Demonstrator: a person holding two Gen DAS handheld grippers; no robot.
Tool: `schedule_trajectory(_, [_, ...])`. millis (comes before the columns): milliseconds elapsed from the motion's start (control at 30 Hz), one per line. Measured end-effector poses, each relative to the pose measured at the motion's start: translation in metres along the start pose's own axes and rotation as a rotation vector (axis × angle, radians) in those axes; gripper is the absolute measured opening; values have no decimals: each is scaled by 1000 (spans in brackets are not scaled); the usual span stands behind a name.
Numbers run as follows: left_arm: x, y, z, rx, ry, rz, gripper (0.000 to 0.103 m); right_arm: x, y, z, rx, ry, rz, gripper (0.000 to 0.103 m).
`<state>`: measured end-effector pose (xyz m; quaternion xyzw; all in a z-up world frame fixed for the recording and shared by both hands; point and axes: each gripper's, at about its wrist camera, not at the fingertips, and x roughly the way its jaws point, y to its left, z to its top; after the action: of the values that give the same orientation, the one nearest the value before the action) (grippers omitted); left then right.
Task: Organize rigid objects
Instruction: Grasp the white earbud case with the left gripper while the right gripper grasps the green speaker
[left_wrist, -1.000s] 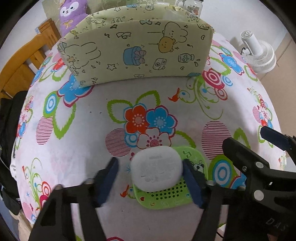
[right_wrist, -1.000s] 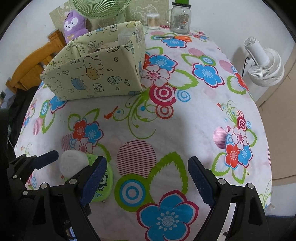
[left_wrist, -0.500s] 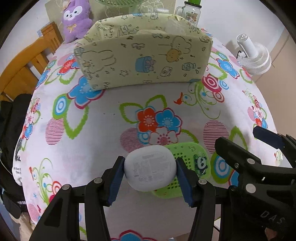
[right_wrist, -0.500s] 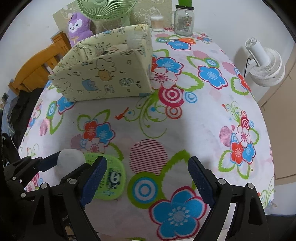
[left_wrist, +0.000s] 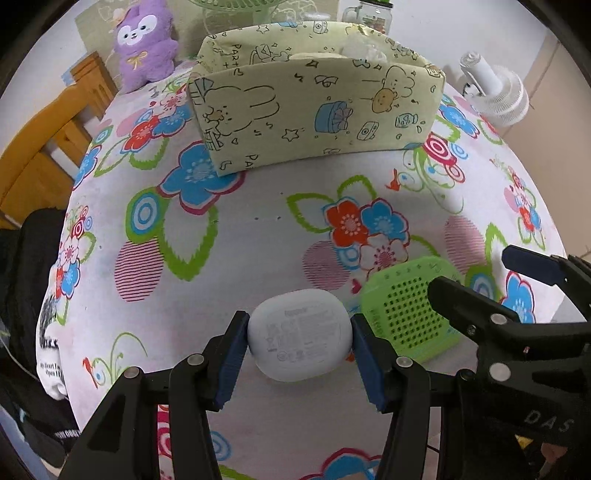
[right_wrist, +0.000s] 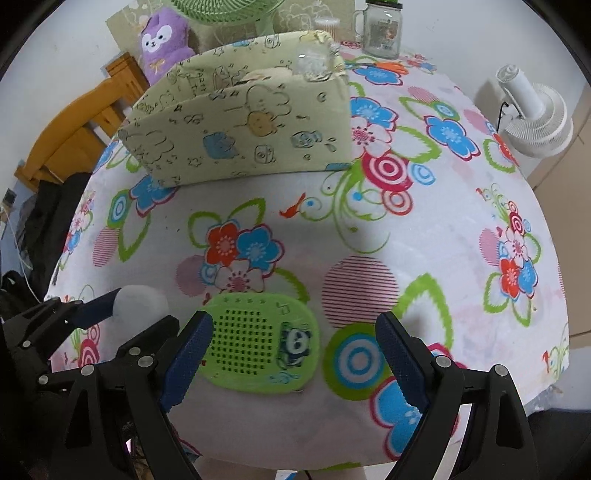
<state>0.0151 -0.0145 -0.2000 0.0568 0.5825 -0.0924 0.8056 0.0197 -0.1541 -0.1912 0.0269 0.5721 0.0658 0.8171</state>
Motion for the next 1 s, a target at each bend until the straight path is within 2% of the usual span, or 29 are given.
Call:
schedule_trajectory(367, [7,13,-7,99,13,-17,57,17,15,-5,20,38,-31,101])
schedule_trajectory(633, [13,14,-12,163,24,-24,57,34,22,-10,32,81,-43,102])
schedule_trajectory(1000, [15,24,-19,180,24,-40,57,47,28,-13,41,109,-86,103])
